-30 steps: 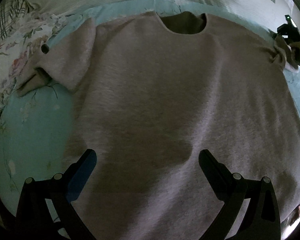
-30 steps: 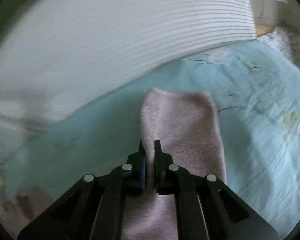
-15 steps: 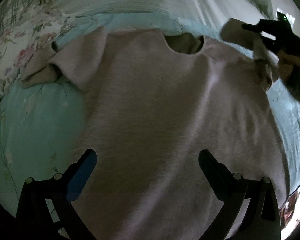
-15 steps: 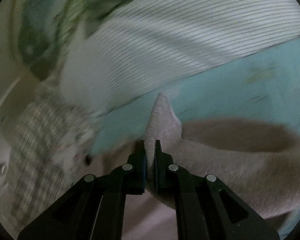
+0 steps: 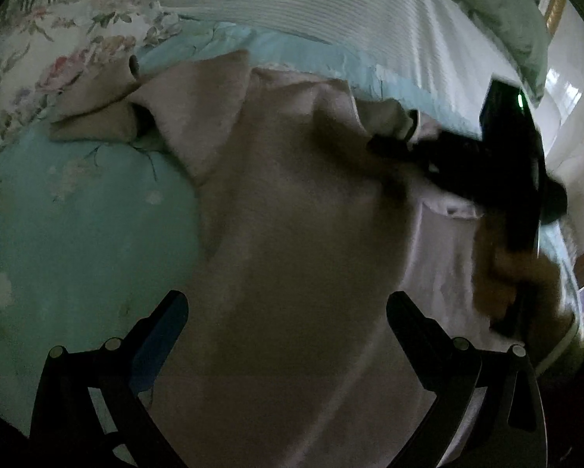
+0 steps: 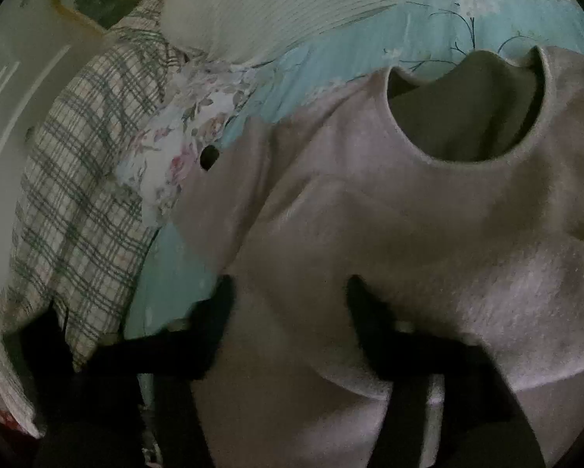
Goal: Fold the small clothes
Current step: 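Fold the held sleeve across the sweater body with the right gripper, release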
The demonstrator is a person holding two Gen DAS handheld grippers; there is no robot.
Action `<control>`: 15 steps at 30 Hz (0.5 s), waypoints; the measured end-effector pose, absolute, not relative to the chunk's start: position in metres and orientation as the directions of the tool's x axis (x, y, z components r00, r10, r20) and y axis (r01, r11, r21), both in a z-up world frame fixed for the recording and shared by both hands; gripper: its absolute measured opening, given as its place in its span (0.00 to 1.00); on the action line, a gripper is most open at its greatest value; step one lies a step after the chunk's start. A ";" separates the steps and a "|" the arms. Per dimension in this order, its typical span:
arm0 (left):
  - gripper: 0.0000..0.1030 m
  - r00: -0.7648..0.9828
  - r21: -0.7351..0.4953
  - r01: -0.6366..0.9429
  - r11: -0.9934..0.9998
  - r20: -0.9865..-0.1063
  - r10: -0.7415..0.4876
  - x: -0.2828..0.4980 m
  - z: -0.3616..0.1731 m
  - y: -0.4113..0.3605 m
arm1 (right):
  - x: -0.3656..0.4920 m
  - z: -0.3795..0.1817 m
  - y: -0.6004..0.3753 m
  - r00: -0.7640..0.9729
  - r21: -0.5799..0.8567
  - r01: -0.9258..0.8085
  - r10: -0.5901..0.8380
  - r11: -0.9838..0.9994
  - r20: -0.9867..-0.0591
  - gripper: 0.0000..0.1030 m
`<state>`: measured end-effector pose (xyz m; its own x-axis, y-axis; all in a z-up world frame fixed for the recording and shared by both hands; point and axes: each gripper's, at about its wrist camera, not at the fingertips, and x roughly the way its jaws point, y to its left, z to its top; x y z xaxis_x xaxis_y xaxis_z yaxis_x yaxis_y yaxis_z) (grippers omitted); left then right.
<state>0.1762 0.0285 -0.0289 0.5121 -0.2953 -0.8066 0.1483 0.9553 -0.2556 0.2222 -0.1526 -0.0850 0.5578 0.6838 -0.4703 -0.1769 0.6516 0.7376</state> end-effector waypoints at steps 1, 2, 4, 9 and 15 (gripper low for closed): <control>0.99 0.509 -0.264 0.150 0.953 -0.805 -0.304 0.184 -0.031 0.031 | 0.216 -0.082 -0.156 0.563 0.736 -0.175 0.680 0.654 -0.470 0.63; 0.99 0.506 -0.275 0.154 0.949 -0.803 -0.315 0.191 -0.032 0.032 | 0.210 -0.082 -0.161 0.568 0.740 -0.167 0.677 0.652 -0.468 0.63; 0.99 0.500 -0.307 0.176 0.935 -0.790 -0.354 0.210 -0.034 0.032 | 0.194 -0.077 -0.172 0.600 0.753 -0.137 0.659 0.644 -0.455 0.63; 0.98 0.455 -0.310 0.205 0.928 -0.809 -0.371 0.284 -0.048 0.021 | 0.150 -0.071 -0.210 0.675 0.764 -0.055 0.588 0.643 -0.446 0.63; 0.92 0.388 -0.251 0.340 0.906 -0.841 -0.378 0.346 -0.052 -0.021 | 0.096 -0.072 -0.230 0.726 0.757 0.021 0.511 0.653 -0.461 0.65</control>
